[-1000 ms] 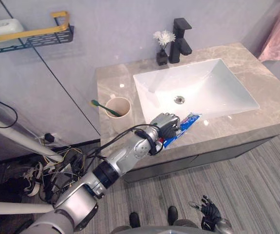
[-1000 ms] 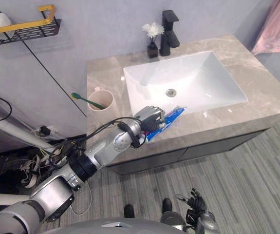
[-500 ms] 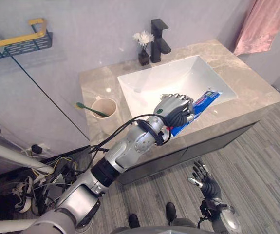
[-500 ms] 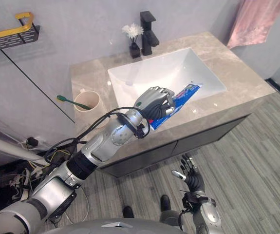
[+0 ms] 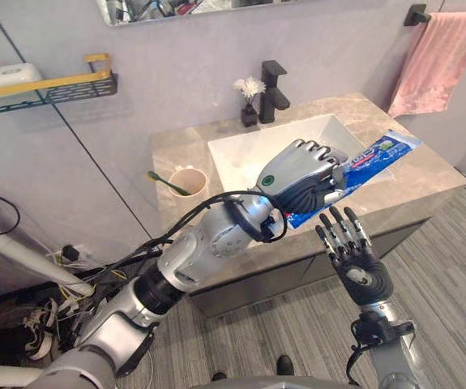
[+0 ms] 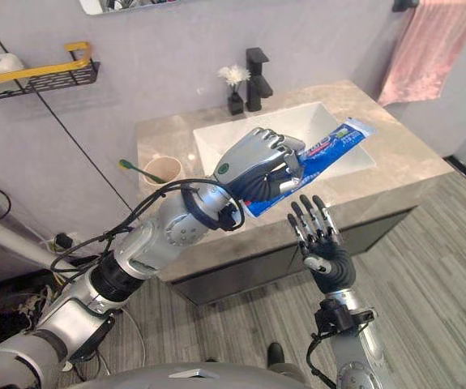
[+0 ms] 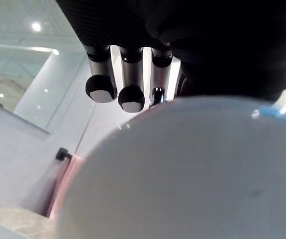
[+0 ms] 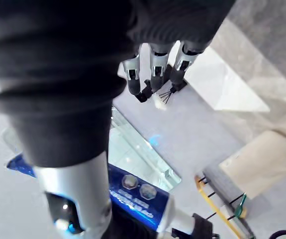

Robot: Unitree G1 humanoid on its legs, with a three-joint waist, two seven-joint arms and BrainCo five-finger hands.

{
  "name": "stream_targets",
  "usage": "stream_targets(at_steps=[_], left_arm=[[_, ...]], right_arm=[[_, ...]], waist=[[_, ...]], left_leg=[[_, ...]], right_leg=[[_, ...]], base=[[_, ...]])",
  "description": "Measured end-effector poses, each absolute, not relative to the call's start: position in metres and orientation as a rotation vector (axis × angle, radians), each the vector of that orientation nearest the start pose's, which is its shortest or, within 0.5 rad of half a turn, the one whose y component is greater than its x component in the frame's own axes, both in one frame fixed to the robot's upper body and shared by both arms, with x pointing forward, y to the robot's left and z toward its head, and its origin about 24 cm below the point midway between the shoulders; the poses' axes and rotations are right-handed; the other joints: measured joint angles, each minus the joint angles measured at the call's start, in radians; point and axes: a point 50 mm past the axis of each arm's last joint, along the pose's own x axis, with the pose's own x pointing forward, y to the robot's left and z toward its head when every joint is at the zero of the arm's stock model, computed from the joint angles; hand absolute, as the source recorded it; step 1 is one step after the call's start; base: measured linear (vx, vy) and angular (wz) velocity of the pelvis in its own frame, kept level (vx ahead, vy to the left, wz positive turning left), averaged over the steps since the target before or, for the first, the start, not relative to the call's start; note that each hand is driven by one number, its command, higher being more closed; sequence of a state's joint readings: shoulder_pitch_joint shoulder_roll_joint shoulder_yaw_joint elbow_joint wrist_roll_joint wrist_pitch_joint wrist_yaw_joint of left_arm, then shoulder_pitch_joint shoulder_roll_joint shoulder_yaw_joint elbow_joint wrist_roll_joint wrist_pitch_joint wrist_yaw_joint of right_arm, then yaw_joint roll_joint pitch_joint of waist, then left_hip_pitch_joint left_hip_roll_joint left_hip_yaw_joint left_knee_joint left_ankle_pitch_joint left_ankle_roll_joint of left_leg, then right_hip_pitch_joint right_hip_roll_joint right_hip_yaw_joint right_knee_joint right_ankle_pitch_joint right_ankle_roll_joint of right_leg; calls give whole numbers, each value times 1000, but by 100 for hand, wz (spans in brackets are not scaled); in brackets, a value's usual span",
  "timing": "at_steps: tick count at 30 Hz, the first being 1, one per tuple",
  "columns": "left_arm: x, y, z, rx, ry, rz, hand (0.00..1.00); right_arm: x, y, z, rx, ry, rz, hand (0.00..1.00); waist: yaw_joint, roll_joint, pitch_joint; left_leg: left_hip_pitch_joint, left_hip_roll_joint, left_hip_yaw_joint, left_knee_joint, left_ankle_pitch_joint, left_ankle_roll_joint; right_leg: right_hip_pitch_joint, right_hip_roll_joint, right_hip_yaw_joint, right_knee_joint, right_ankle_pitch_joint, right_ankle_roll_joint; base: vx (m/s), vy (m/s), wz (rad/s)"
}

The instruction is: Organize washtable

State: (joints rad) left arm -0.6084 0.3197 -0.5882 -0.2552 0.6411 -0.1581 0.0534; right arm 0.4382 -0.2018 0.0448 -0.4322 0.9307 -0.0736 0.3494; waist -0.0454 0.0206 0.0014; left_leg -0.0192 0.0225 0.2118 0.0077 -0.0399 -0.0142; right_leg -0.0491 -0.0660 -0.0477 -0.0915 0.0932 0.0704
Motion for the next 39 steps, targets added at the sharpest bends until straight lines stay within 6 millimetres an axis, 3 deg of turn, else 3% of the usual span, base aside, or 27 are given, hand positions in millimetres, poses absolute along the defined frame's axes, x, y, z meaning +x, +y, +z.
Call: stream_targets(at_steps=[6,12,20,39], left_arm=[[237,42,211,912,-1118,-417,100],[232,55,202,923,-1078,-404,100],[224,57,201,883,-1095,-418,100],[216,41,191,812,-1089,-496,100]], right_arm=[[174,-174,84,723,-231,351,0],[182,-175,94,746,-282,354,0],[192,-172,115,728,-367,396,0],[206,-141,111,871,-303,480,0]], waist=[[2,-4,-20],[13,-5,-22],[26,-13,-33],[29,-40,-59]], left_leg=[[-3,-3,-33,2,3,1],[-5,-9,-56,-5,11,3],[-8,-10,-81,-22,28,0],[-4,-17,-109,-63,61,3]], right_leg=[[14,-8,-29,0,-3,-2],[19,-11,-57,0,-6,-1],[20,-11,-81,0,-10,-6],[18,-14,-110,0,-10,-7]], base=[[7,3,17],[-17,2,12],[-3,-8,9],[-4,1,4]])
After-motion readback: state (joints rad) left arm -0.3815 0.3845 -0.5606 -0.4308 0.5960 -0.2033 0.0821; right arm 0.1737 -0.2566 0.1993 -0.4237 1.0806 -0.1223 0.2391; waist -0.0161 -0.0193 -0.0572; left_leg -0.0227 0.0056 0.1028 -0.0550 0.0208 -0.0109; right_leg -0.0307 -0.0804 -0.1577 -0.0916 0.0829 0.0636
